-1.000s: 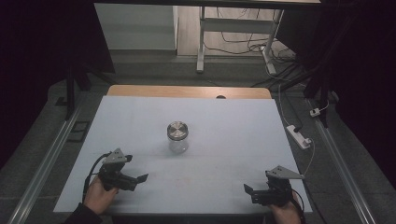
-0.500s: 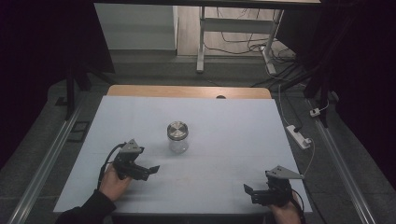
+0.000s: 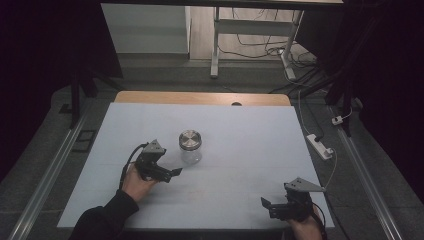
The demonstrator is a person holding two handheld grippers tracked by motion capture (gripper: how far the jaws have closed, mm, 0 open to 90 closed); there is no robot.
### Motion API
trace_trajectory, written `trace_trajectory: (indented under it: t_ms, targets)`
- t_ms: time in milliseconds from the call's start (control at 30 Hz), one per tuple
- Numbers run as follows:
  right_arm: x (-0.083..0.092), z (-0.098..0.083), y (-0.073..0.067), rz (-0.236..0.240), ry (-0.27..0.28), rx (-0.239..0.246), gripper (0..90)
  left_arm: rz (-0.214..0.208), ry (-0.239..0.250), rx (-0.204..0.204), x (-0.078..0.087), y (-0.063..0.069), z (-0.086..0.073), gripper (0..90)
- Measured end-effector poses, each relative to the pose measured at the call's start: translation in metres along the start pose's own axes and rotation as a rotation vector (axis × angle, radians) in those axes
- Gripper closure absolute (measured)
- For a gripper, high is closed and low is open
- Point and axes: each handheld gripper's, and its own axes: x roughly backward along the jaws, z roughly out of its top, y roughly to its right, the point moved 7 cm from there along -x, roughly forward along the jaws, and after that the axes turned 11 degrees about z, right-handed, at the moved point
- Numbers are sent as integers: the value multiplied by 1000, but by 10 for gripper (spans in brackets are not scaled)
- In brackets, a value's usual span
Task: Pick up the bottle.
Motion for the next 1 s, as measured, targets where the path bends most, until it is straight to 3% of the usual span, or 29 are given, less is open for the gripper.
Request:
trace_trajectory:
  t_ms: [200,533,700,767,1000]
  targets:
    - [0,0,0,-1,-1,0,0,4,-1,-29,-16,0,11,0]
    - [0,0,0,1,-2,0,0,-4,-1,-44,-44,-3,25,0]
    - [0,0,0,2,-3,0,0,-14,6,-49,-52,-3,31,0]
    - [0,0,0,1,-3,0,0,-3,5,-73,-58,-3,35,0]
    - [0,0,1,2,-3,-1,0,9,2,-91,-60,-5,37,40]
